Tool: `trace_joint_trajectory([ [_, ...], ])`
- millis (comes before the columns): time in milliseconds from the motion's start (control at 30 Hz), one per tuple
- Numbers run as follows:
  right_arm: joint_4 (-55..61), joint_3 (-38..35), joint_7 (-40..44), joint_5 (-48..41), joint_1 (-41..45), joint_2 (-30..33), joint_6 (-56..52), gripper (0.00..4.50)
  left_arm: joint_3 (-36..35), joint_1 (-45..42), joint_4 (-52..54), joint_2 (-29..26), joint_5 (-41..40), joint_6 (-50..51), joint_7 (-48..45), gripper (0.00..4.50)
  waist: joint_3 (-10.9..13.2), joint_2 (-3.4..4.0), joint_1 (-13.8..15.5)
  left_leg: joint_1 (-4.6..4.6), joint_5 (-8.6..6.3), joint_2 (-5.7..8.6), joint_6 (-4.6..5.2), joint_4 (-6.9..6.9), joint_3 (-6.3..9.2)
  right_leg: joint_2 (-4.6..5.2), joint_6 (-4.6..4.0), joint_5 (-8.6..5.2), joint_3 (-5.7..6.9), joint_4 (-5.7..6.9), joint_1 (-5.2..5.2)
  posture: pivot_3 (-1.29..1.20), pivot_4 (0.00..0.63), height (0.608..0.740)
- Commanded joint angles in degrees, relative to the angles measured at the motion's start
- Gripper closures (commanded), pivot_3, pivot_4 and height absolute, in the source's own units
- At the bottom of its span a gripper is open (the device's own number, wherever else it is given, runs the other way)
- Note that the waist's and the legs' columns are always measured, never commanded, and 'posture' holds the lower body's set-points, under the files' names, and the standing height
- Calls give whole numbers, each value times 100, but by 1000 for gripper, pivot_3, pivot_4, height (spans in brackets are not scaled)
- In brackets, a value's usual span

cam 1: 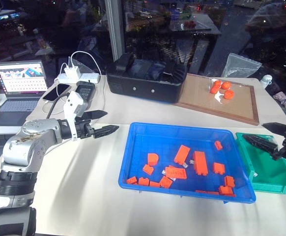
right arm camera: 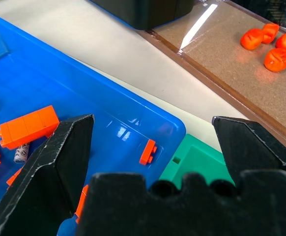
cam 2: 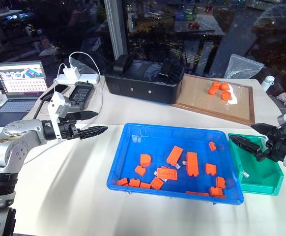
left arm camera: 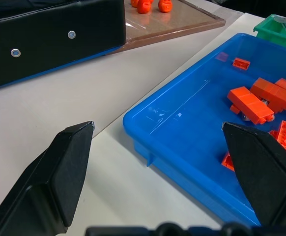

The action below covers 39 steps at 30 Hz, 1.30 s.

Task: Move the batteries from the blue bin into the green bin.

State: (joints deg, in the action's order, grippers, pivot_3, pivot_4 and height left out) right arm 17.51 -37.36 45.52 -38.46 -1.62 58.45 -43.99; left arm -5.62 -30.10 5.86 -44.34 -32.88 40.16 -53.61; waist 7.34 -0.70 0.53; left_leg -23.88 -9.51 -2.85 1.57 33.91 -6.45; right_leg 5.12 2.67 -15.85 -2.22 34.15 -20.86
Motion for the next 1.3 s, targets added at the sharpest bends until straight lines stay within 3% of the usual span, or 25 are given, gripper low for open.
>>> trace_joint_trajectory([
  [33, 367, -24, 194, -104, 156, 543, -283, 46, 61, -409, 75, -205, -344, 270, -604, 0, 0, 0, 1, 0, 0, 0, 0, 0, 0, 0, 0, 0, 0, 0, 0, 0, 150, 740],
  [133, 956, 570, 867, -363, 248, 1558, -770, 46, 570, -706, 304, -548, -502, 323, -1716, 0, 9, 38, -5, -29, 3, 5, -2, 23, -5, 6, 1, 0, -6, 24, -30, 0, 150, 740],
  [233, 1055, 1586, 641, -538, 974, 1590, -967, 46, 922, -843, 478, -516, -331, 127, -1982, 0, -23, -8, -27, -5, 10, -3, -2, 9, -1, -10, -15, -6, 4, 15, -37, 0, 150, 740],
  [267, 1075, 1986, 616, -405, 1136, 1617, -986, 46, 937, -963, 462, -390, -335, 112, -1930, 0, -27, -16, -36, 18, 2, -9, -14, 1, 2, -16, -56, -29, 3, 9, -18, 0, 150, 740],
  [400, 942, 3460, 386, 363, 1810, 1292, -883, 46, 1073, -1182, 567, -190, -250, 69, -1912, 0, -20, -24, -24, -15, 9, -5, -4, 6, 4, -2, -61, -31, 2, 25, -36, 0, 150, 740],
  [567, 809, 4021, 76, 621, 2292, 663, -1121, 46, 1125, -954, 673, -235, -42, -213, -1974, 0, -24, -8, -31, -38, 14, 3, 3, 28, 4, -9, -6, -5, -8, 38, -41, 0, 150, 740],
  [800, 303, 4316, -447, 1042, 2820, 88, -1561, 46, 1082, -920, 719, -106, -41, -212, -1863, 0, -23, -9, -1, -36, 14, -6, 2, 47, 11, -32, -18, -13, -7, 80, -47, 0, 150, 740],
  [900, 202, 3766, -1703, 1249, 3211, -827, -2796, 46, 1081, -875, 716, -73, -3, -247, -1815, 0, -23, -10, -20, -33, 15, -11, -1, 63, 15, -36, -28, -11, -8, 87, -47, 0, 150, 740],
  [1000, 354, 3119, -2396, 1484, 3644, -1724, -4361, 46, 1061, -805, 705, -38, 28, -298, -1787, 0, -24, -8, -32, -36, 18, -13, -4, 65, 19, -40, -29, -4, -11, 98, -50, 0, 150, 740],
  [1067, 437, 2874, -2704, 1207, 3668, -2000, -4809, 46, 1060, -800, 690, -11, 39, -324, -1774, 0, -26, -5, -33, -39, 18, -17, -4, 69, 18, -45, -29, -4, -12, 99, -51, 0, 150, 740],
  [1300, 798, 2493, -4158, -360, 3056, -2286, -4851, 46, 1172, -857, 569, 55, 199, -496, -1843, 0, -27, -4, -8, -41, 18, -15, -4, 58, 17, -46, -27, -6, -10, 92, -48, 0, 150, 740],
])
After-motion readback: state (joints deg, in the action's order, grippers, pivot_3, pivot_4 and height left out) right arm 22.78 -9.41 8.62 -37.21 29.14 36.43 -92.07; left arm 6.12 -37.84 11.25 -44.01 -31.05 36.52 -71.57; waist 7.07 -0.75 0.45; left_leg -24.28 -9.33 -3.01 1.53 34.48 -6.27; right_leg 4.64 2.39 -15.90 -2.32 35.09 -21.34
